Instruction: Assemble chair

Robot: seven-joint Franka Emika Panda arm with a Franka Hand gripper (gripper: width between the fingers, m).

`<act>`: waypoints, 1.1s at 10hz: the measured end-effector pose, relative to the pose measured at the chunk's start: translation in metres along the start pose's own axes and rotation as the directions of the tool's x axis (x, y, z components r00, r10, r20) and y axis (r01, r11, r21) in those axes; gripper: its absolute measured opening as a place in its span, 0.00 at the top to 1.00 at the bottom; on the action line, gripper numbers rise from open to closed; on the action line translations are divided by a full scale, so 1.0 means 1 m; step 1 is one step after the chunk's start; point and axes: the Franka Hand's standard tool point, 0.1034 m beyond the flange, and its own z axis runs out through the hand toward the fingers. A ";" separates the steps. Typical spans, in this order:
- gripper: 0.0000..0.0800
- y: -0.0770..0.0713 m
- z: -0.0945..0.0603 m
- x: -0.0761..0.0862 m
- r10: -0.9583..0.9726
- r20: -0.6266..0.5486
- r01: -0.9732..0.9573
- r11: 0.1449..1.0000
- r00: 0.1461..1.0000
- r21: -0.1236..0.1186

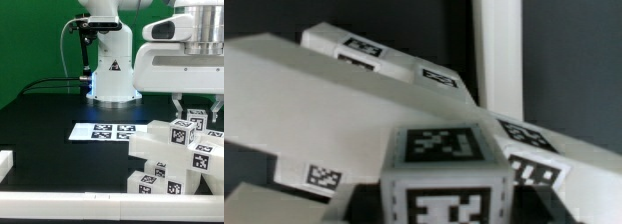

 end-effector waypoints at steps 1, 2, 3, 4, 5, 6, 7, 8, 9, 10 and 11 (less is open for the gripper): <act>0.65 0.000 0.000 0.000 0.086 0.000 -0.086 0.996 0.996 0.000; 0.65 -0.001 0.000 0.000 0.165 0.000 -0.165 0.986 0.986 -0.001; 0.65 0.000 0.000 0.000 0.271 0.001 -0.271 0.962 0.962 0.000; 0.65 0.001 0.000 0.000 0.403 0.000 -0.403 0.915 0.915 0.002; 0.65 0.001 0.000 0.001 0.537 -0.003 -0.537 0.844 0.844 0.006; 0.65 0.001 0.000 0.002 0.579 -0.005 -0.579 0.816 0.816 0.011; 0.65 0.000 0.000 0.002 0.673 0.002 -0.673 0.739 0.740 0.021; 0.65 0.000 0.000 0.003 0.734 0.009 -0.734 0.679 0.679 0.030; 0.65 -0.002 0.000 0.003 0.789 0.019 -0.789 0.613 0.614 0.032; 0.65 -0.002 0.000 0.003 0.798 0.019 -0.799 0.601 0.602 0.032; 0.64 -0.002 0.000 0.002 0.796 0.019 -0.796 0.604 0.605 0.032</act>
Offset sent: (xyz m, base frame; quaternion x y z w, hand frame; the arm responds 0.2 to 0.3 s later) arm -0.0028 -0.0186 -0.0021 -0.0277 0.0035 0.2804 0.9595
